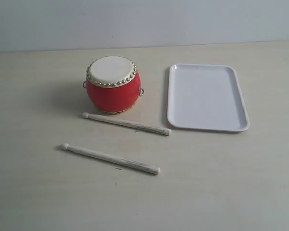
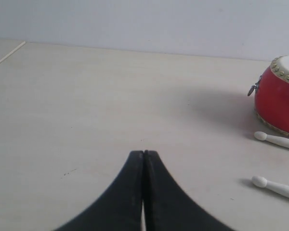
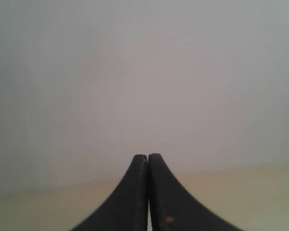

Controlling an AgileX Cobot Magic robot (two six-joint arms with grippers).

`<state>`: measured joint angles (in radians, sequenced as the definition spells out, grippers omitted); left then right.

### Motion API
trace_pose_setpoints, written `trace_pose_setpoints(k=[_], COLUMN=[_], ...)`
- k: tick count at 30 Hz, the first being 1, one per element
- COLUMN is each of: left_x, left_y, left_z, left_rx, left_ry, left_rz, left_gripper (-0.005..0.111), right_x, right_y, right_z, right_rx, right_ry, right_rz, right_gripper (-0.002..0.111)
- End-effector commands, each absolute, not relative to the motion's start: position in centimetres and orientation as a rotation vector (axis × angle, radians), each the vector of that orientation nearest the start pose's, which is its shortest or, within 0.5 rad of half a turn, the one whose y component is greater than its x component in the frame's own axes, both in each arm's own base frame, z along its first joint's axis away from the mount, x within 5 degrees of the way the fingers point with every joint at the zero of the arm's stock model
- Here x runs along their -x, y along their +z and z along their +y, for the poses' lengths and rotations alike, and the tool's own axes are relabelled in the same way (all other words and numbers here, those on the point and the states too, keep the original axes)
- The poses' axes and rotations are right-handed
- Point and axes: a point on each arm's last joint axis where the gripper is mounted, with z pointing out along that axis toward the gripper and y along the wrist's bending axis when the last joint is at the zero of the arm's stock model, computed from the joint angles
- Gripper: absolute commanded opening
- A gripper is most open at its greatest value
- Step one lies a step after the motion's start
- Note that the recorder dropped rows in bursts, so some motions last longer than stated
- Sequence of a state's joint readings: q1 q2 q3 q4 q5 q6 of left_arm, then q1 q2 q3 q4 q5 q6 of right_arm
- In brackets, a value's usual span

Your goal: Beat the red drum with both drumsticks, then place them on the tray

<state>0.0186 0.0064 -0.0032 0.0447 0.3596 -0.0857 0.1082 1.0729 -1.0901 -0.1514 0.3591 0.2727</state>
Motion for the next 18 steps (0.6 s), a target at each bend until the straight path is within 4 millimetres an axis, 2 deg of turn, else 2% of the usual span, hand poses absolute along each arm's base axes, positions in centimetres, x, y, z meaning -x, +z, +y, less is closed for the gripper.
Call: trace_pose_setpoints(k=[1, 3, 5, 9, 14, 18], left_x=[-5.3, -5.3, -5.3, -5.3, -5.3, -5.3], left_y=[18.1, 18.1, 18.1, 18.1, 18.1, 18.1], left_z=[0.2, 0.2, 0.2, 0.2, 0.2, 0.2], left_rx=[0.068, 0.068, 0.068, 0.068, 0.068, 0.068], left_ry=[-0.004, -0.004, -0.004, -0.004, -0.004, -0.004], left_rz=[1.834, 1.834, 1.834, 1.834, 1.834, 1.834], left_gripper=[0.0, 0.0, 0.0, 0.0, 0.0, 0.0], right_x=[-28.5, -30.1, -30.8, -32.3, -31.8, -29.7], right_y=[38.8, 37.4, 35.9, 32.9, 29.8, 25.6], right_z=[4.5, 6.0, 7.1, 10.3, 15.8, 22.2], right_rx=[0.266, 0.474, 0.626, 0.81, 1.097, 1.428], right_ry=[0.217, 0.363, 0.466, 0.444, 0.431, 0.373], right_rz=[2.292, 2.428, 2.572, 2.656, 2.672, 2.678], right_gripper=[0.0, 0.0, 0.0, 0.0, 0.0, 0.0])
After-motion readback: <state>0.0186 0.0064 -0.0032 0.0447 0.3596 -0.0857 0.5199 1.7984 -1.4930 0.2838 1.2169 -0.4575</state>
